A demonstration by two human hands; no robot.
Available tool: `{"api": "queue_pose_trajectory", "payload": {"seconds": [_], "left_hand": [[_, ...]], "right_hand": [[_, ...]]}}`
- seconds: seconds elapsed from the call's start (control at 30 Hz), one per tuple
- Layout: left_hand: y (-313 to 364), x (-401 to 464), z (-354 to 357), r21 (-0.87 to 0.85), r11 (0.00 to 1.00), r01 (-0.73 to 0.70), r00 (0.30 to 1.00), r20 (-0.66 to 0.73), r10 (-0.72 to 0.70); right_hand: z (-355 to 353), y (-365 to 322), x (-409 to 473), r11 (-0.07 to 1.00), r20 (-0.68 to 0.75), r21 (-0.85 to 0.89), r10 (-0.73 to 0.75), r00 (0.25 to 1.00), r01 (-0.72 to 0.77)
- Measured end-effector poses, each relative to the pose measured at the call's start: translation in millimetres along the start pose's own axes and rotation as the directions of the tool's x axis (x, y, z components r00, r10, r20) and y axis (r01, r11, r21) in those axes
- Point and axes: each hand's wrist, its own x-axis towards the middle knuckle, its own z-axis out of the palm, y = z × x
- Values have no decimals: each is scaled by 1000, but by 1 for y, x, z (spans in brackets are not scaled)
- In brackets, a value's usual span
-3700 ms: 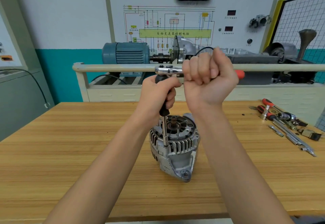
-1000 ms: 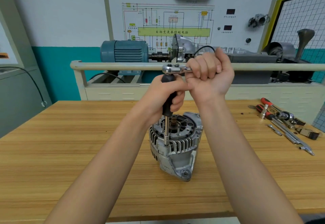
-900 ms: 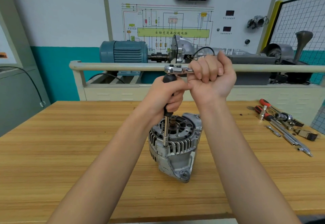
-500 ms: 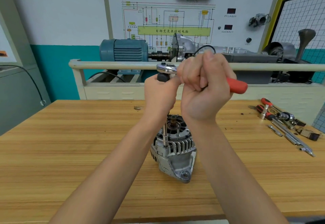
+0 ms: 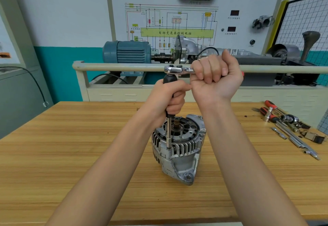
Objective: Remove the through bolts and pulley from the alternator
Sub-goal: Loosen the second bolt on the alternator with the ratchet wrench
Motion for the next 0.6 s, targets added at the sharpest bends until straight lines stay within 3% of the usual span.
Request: {"api": "queue_pose_trajectory", "payload": {"seconds": [0.1, 0.2, 0.27, 0.33, 0.4, 0.5, 0.6], "left_hand": [[-2, 2, 4, 8, 1000, -22, 985, -173, 23], [-4, 4, 10, 63, 997, -50, 944, -322, 68], [-7, 4, 12, 113, 991, -69, 921, -374, 107], [-9, 3, 10, 105, 990, -96, 923, -364, 128], [-9, 1, 6, 54, 993, -105, 958, -264, 115], [-4, -2, -6, 9, 997, -75, 996, -52, 76], [0, -2, -11, 10, 999, -34, 993, 118, 33]], "right_hand": [[7, 11, -13, 945, 177, -267, -143, 974, 187], [11, 31, -32, 696, 413, -482, -355, 839, 532], [13, 40, -40, 553, 480, -547, -409, 777, 629], [13, 39, -39, 595, 468, -528, -392, 792, 606], [13, 29, -32, 735, 434, -451, -315, 844, 507], [11, 11, -18, 914, 271, -331, -145, 952, 234], [3, -2, -5, 998, 80, -67, 26, 996, -20]]}}
